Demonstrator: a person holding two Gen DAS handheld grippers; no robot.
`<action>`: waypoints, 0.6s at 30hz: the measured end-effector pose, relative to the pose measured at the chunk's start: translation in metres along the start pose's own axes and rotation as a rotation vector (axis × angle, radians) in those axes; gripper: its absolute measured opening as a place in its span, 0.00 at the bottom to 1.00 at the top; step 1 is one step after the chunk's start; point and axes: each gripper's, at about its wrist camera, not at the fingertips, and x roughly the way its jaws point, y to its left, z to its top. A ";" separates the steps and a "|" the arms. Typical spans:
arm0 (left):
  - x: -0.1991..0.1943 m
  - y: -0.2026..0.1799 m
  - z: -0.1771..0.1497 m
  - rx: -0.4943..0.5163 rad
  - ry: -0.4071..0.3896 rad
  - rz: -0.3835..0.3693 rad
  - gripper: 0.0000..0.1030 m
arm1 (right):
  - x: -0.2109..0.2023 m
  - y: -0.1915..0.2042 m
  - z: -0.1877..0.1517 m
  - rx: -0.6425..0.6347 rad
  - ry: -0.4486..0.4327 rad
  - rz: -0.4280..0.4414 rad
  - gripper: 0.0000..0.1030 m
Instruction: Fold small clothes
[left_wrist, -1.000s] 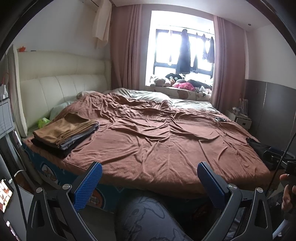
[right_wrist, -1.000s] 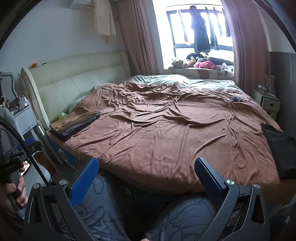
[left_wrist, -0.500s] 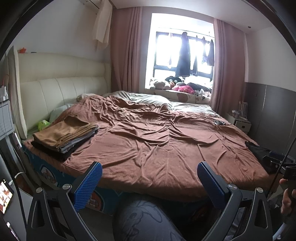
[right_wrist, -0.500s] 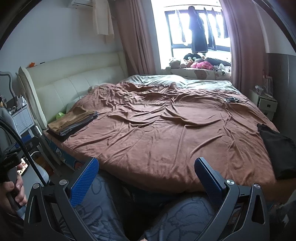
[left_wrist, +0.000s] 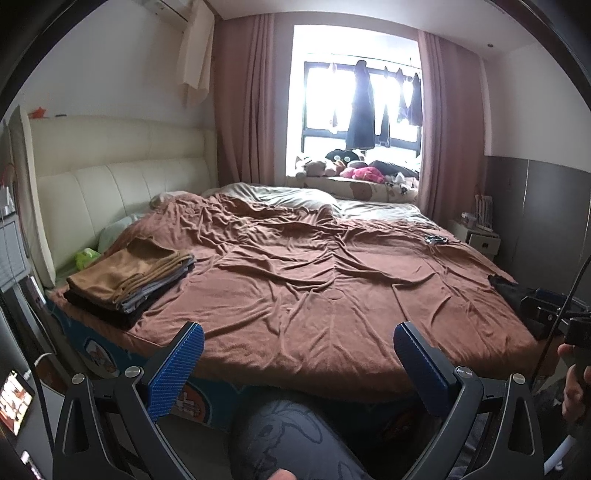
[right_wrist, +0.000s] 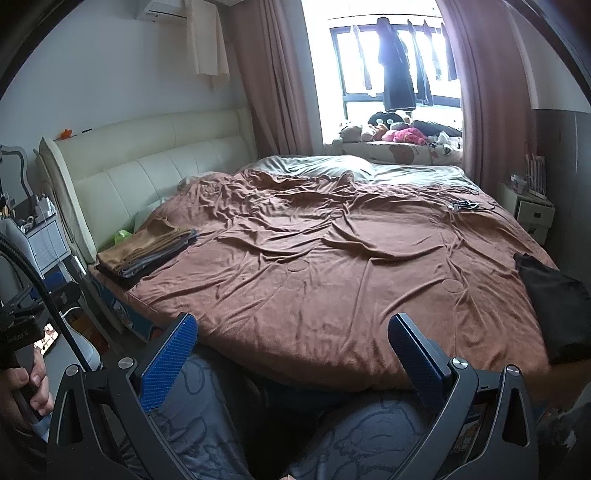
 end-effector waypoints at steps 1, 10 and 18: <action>-0.001 -0.001 0.000 0.004 0.000 0.003 1.00 | 0.001 -0.001 0.000 0.001 0.000 -0.001 1.00; -0.004 -0.001 0.002 0.013 -0.011 0.031 1.00 | 0.000 0.002 -0.001 0.003 -0.011 0.005 1.00; -0.005 0.001 0.002 0.002 -0.009 0.035 1.00 | 0.001 0.003 -0.001 -0.008 -0.011 0.001 1.00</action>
